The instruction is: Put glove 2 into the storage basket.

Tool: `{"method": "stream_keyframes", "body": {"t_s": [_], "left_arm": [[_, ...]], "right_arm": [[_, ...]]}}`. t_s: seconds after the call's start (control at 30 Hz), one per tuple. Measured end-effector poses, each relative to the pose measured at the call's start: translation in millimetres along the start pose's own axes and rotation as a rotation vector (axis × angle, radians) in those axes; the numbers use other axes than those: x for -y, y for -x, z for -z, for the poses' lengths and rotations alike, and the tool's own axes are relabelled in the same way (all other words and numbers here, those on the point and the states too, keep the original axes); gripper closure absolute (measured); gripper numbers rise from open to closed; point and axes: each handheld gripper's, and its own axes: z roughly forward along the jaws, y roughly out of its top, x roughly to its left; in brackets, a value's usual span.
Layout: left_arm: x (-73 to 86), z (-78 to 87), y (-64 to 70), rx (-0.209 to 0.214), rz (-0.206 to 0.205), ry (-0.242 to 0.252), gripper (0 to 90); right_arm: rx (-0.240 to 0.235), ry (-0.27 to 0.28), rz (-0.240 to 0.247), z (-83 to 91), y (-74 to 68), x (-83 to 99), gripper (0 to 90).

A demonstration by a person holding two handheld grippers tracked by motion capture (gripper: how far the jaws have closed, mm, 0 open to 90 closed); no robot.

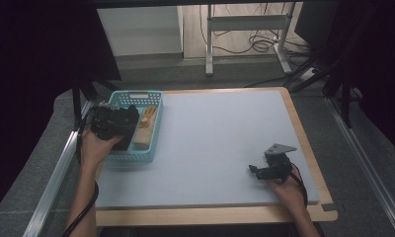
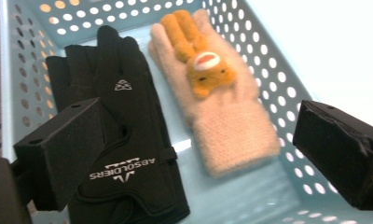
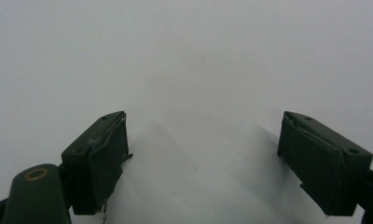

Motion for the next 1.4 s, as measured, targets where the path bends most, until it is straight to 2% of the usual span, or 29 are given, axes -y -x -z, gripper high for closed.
{"method": "stream_keyframes", "body": {"t_s": [0.83,1.4], "left_arm": [[0.8,14.5,42.7,0.084,-0.088,0.052,1.2],[4.3,8.3,73.3,0.160,-0.140,0.070,1.1]], "right_arm": [[0.000,-0.001,-0.001,0.0,-0.1,0.0,15.7],[0.000,0.000,0.000,0.0,-0.1,0.0,15.7]]}}
